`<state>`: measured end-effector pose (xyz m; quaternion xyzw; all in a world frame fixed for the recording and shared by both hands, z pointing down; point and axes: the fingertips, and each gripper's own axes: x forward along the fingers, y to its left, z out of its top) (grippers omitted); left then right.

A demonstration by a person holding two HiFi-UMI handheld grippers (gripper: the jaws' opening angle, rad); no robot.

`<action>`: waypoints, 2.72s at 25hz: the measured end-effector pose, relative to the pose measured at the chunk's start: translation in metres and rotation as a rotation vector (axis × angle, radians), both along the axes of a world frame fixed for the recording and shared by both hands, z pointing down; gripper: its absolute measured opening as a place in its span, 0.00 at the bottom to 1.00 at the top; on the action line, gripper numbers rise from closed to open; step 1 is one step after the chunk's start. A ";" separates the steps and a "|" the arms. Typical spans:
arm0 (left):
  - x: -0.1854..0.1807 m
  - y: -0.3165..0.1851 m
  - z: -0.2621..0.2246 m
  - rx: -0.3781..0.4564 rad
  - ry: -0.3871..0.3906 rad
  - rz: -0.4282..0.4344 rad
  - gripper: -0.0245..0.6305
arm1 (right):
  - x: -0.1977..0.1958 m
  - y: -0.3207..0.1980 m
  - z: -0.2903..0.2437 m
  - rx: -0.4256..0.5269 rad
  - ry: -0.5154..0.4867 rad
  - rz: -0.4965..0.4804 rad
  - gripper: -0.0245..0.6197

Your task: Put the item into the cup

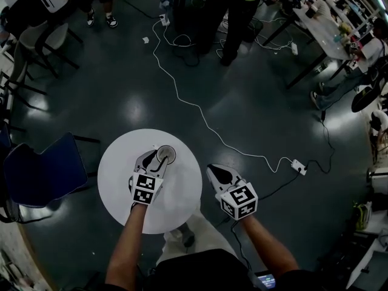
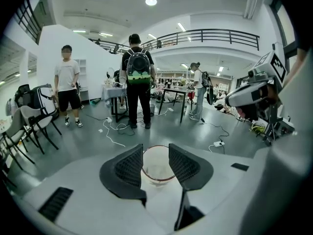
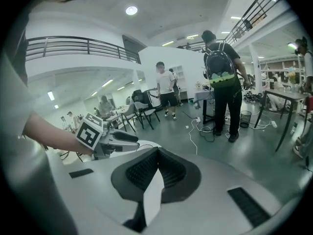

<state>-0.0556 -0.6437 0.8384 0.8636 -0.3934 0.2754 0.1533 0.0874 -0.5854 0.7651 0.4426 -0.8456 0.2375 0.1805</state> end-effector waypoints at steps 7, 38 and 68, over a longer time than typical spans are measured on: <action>-0.015 0.014 -0.032 0.035 0.031 -0.007 0.29 | -0.020 0.011 -0.021 0.025 -0.004 -0.003 0.06; -0.117 0.212 -0.222 0.248 0.177 0.001 0.09 | -0.139 0.153 -0.200 0.297 0.003 -0.020 0.06; -0.186 0.345 -0.297 0.339 0.263 0.037 0.06 | -0.218 0.259 -0.262 0.408 -0.004 -0.012 0.06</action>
